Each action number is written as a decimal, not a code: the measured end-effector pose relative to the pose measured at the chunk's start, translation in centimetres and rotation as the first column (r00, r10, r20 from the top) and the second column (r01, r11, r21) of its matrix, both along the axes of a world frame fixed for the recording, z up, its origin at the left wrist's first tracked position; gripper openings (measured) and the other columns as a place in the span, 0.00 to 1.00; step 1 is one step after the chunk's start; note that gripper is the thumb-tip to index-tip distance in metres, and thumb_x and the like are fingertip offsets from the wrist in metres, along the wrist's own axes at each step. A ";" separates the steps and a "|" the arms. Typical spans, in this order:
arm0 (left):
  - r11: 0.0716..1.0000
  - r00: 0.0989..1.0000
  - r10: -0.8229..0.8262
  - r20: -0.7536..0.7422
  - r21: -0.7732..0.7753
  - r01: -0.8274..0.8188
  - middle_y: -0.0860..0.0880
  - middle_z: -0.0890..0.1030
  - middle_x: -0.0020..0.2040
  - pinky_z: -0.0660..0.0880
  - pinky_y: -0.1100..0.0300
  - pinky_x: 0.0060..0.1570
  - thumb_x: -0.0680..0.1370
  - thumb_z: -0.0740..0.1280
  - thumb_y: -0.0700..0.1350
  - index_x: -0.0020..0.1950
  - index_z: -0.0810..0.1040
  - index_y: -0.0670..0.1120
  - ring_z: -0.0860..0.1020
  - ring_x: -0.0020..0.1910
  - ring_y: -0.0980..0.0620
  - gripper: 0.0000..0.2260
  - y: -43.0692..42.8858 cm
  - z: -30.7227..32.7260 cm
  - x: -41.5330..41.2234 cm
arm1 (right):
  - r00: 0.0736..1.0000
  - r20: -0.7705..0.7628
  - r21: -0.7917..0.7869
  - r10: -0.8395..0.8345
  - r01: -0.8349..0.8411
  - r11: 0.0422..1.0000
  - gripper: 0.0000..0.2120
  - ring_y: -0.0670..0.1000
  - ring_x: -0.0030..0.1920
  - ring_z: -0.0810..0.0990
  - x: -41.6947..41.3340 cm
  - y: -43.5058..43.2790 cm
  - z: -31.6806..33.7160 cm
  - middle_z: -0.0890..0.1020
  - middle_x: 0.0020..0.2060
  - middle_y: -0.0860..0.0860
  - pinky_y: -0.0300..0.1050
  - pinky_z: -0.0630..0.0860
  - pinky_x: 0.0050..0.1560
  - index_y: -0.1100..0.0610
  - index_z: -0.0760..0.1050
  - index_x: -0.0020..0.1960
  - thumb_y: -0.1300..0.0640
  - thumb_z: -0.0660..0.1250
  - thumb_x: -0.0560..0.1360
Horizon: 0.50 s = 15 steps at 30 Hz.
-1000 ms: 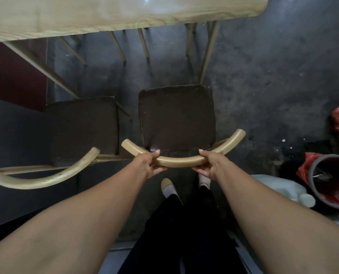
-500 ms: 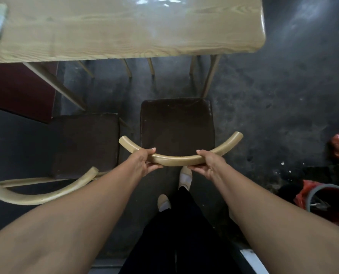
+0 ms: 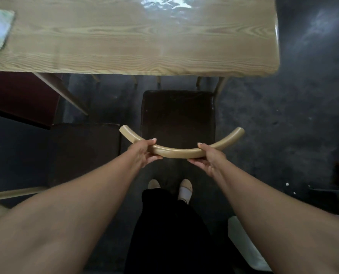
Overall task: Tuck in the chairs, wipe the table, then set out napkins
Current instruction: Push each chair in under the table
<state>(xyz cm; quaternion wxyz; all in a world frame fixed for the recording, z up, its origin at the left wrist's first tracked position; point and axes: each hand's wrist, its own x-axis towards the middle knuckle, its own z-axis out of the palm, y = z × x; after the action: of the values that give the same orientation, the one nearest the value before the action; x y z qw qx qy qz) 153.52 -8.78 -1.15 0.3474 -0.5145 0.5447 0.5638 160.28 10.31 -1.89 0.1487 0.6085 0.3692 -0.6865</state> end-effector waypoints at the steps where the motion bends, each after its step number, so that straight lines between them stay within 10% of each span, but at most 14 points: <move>1: 1.000 1.000 -0.004 -0.006 0.004 0.004 0.39 0.79 0.43 0.82 0.43 0.42 0.74 0.72 0.38 0.51 0.73 0.38 0.82 0.51 0.39 0.10 0.0 -0.2 -0.8 | 1.000 0.000 0.005 -0.003 0.003 1.000 0.23 0.61 0.39 0.79 -0.7 0.0 -0.2 0.76 0.43 0.61 0.61 0.83 0.41 0.61 0.67 0.63 0.65 0.73 0.72; 15: 0.998 0.998 0.008 -0.065 0.064 -0.004 0.38 0.81 0.44 0.82 0.47 0.30 0.72 0.74 0.39 0.47 0.72 0.39 0.83 0.41 0.40 0.12 0.5 -3.4 -7.7 | 0.999 -0.037 0.027 -0.006 0.007 1.000 0.24 0.63 0.49 0.82 -7.4 0.9 -2.6 0.77 0.45 0.62 0.61 0.82 0.47 0.63 0.67 0.65 0.64 0.73 0.72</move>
<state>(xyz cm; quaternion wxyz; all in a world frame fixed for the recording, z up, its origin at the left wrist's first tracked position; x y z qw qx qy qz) 145.86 -8.31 -4.54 0.3439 -0.4862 0.5358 0.5985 152.88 11.21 -4.50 0.1316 0.5990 0.3790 -0.6929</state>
